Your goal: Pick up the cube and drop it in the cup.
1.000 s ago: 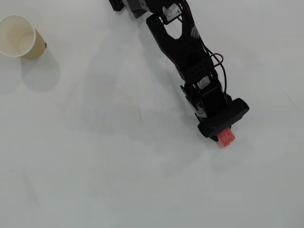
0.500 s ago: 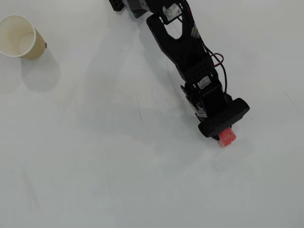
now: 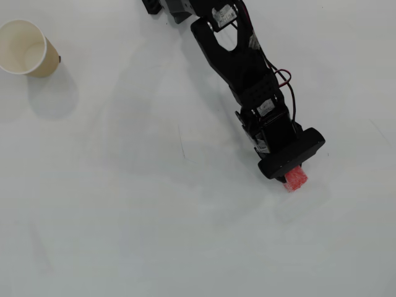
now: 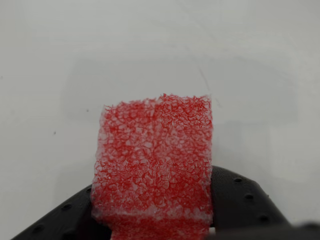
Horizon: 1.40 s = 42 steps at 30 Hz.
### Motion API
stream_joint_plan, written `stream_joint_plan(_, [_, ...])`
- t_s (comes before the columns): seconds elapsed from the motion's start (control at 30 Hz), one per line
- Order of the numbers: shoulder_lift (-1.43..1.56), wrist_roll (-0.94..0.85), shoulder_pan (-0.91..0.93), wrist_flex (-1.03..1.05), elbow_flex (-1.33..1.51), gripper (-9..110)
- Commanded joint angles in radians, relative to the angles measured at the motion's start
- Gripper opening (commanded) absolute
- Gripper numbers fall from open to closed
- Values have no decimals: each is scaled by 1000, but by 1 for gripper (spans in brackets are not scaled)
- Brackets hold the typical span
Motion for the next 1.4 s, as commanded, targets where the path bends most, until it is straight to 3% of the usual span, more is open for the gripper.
stream_joint_plan(0.0, [103,-5,9,-21,-132,0])
stream_joint_plan(0.87, [779,-11,109,9,295,0])
stream_joint_plan(1.37, [1213,-15,255,60,581,0])
